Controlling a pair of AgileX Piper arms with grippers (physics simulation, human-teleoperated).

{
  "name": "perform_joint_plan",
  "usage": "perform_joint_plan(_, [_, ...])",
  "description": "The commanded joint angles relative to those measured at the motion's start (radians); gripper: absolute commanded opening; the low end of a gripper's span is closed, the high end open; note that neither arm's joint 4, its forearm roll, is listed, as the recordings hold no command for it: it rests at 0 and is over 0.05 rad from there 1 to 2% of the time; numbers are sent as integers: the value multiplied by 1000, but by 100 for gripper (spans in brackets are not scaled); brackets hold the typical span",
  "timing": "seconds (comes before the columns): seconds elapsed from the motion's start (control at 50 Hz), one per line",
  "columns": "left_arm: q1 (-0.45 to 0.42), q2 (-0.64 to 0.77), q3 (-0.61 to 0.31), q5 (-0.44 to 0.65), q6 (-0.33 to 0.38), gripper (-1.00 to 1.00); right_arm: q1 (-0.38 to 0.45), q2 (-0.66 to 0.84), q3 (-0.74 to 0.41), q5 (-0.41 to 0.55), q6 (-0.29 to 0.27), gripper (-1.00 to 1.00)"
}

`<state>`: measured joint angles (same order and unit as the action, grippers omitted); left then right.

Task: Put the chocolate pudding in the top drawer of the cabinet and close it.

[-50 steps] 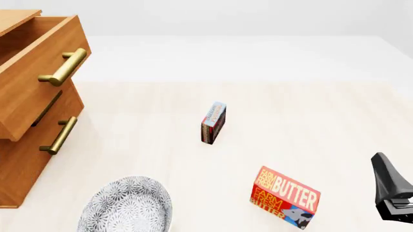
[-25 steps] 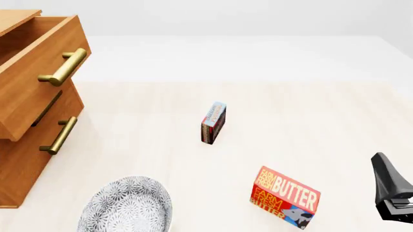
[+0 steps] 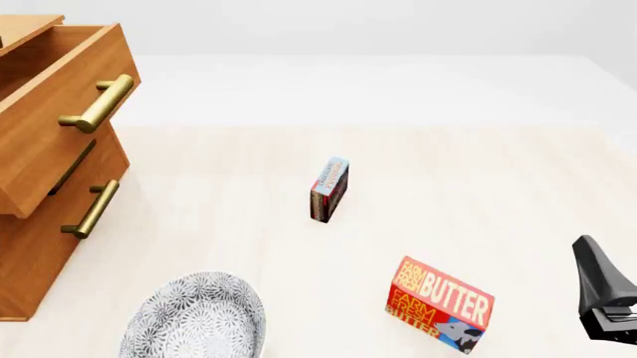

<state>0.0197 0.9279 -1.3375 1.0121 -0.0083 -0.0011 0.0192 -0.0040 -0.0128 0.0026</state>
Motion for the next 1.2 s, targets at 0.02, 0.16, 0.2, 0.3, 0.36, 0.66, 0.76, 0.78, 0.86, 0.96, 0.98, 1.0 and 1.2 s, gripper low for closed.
perform_joint_plan(0.02, [-9,31,20,-24,-19,100,0,0,0,0,0,100])
perform_joint_plan(0.16, [-3,54,35,-38,-12,100,0,0,0,0,0,100])
perform_joint_plan(0.2, [-1,61,37,-42,-12,100,0,0,0,0,0,100])
perform_joint_plan(0.3, [18,71,54,-57,-6,100,0,0,0,0,0,100])
perform_joint_plan(0.36, [20,83,54,-66,-7,100,0,0,0,0,0,100])
perform_joint_plan(0.66, [27,104,93,-92,-7,100,0,0,0,0,0,100])
perform_joint_plan(0.76, [30,114,103,-100,-1,100,0,0,0,0,0,100])
perform_joint_plan(0.78, [28,115,107,-102,-1,100,0,0,0,0,0,100])
perform_joint_plan(0.86, [27,113,130,-115,3,100,0,0,0,0,0,100])
perform_joint_plan(0.96, [30,116,135,-113,6,100,0,0,0,0,0,100])
perform_joint_plan(0.98, [31,117,132,-113,3,100,0,0,0,0,0,100])
perform_joint_plan(1.0, [32,119,131,-114,3,100,0,0,0,0,0,100])
perform_joint_plan(1.2, [37,117,161,-128,-2,100,0,0,0,0,0,100])
